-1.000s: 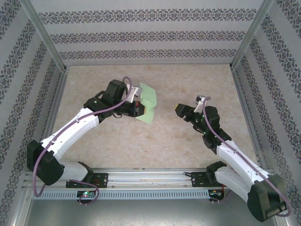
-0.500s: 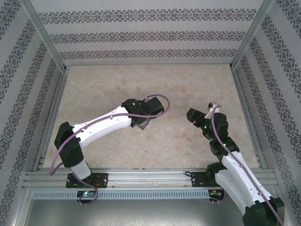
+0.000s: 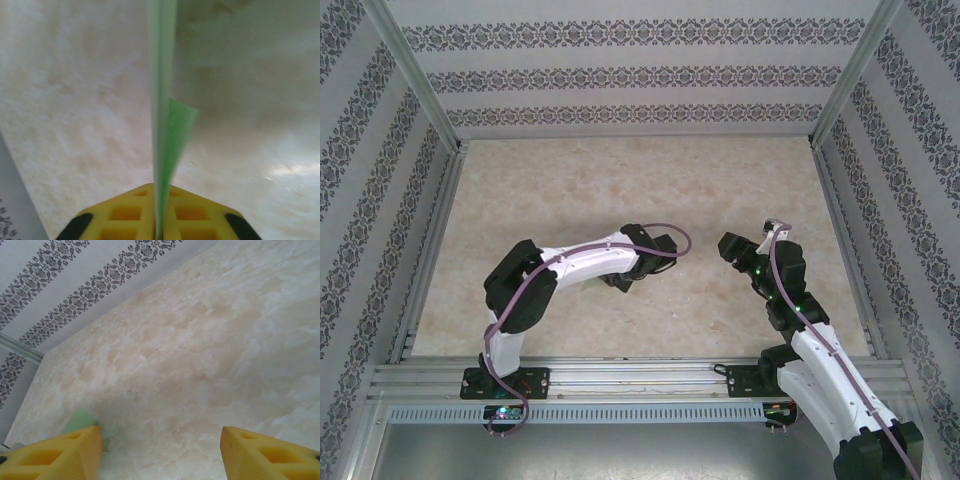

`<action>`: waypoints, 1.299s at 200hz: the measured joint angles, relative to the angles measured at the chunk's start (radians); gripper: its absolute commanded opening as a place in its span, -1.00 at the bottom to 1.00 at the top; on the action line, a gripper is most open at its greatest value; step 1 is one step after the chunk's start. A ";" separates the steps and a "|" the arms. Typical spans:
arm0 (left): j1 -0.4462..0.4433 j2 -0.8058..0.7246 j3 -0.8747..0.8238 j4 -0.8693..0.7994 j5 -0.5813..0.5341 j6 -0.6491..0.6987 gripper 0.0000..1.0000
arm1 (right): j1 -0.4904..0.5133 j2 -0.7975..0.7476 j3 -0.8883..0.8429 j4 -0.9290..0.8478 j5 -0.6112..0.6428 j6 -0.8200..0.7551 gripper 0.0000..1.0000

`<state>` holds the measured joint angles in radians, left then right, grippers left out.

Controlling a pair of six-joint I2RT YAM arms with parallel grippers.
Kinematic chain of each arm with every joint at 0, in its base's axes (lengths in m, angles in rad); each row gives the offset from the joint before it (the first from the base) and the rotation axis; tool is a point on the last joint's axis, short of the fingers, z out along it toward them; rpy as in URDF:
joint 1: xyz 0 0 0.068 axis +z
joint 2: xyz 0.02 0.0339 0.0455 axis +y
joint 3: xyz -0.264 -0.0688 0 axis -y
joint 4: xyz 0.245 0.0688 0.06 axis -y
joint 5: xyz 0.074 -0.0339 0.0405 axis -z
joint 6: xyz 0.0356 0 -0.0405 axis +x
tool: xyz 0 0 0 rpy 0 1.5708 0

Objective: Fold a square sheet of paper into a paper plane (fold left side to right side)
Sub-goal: Turn over the paper at the center of the table.

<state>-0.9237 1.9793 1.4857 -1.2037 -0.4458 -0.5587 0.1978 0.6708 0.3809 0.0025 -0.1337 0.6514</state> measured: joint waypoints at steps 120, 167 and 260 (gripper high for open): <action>0.009 0.088 0.083 0.179 0.526 0.008 0.15 | -0.019 0.024 -0.005 -0.006 -0.092 0.004 0.30; 0.066 0.034 0.030 0.331 0.697 0.008 0.22 | -0.032 0.098 -0.001 -0.030 -0.154 0.008 0.23; 0.417 -0.442 -0.444 0.819 0.946 -0.057 0.01 | 0.174 0.371 0.073 0.016 -0.226 0.167 -0.44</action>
<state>-0.5072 1.5375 1.0412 -0.3847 0.5007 -0.6155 0.3721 1.0416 0.4538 0.0185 -0.3595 0.8181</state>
